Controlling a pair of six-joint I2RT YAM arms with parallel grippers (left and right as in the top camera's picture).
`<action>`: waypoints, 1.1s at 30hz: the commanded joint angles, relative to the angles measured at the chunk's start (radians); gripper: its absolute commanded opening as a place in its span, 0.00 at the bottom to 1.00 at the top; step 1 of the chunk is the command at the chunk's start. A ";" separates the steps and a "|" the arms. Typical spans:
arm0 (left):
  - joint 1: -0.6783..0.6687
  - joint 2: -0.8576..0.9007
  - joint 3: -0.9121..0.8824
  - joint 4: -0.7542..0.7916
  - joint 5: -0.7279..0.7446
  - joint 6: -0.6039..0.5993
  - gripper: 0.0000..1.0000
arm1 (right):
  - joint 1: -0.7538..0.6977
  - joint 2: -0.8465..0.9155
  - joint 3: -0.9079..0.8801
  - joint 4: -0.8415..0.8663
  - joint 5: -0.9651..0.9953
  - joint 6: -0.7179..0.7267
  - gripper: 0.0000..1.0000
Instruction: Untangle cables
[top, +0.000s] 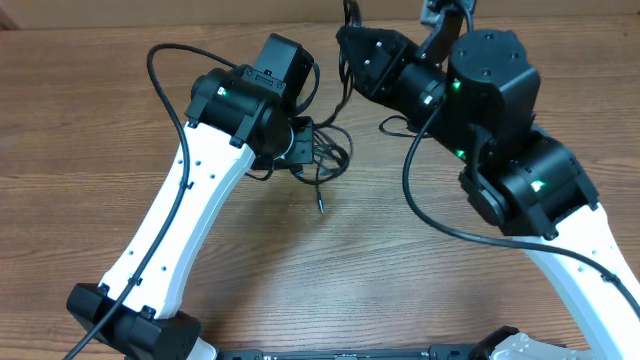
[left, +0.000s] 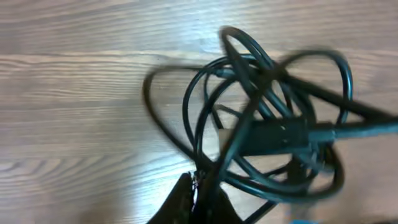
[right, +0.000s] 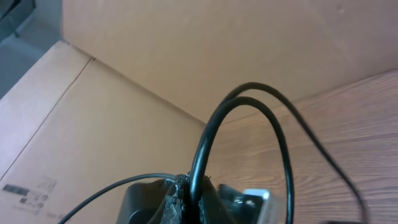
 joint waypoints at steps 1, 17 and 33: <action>0.005 0.012 0.007 -0.004 -0.091 -0.032 0.06 | -0.046 -0.012 0.014 -0.029 -0.011 -0.001 0.04; 0.093 0.012 0.007 -0.082 -0.115 -0.069 0.06 | -0.352 -0.012 0.014 -0.381 0.130 -0.154 0.04; 0.113 0.013 0.007 -0.093 -0.125 -0.113 0.45 | -0.351 0.007 0.013 -0.482 0.373 -0.166 0.04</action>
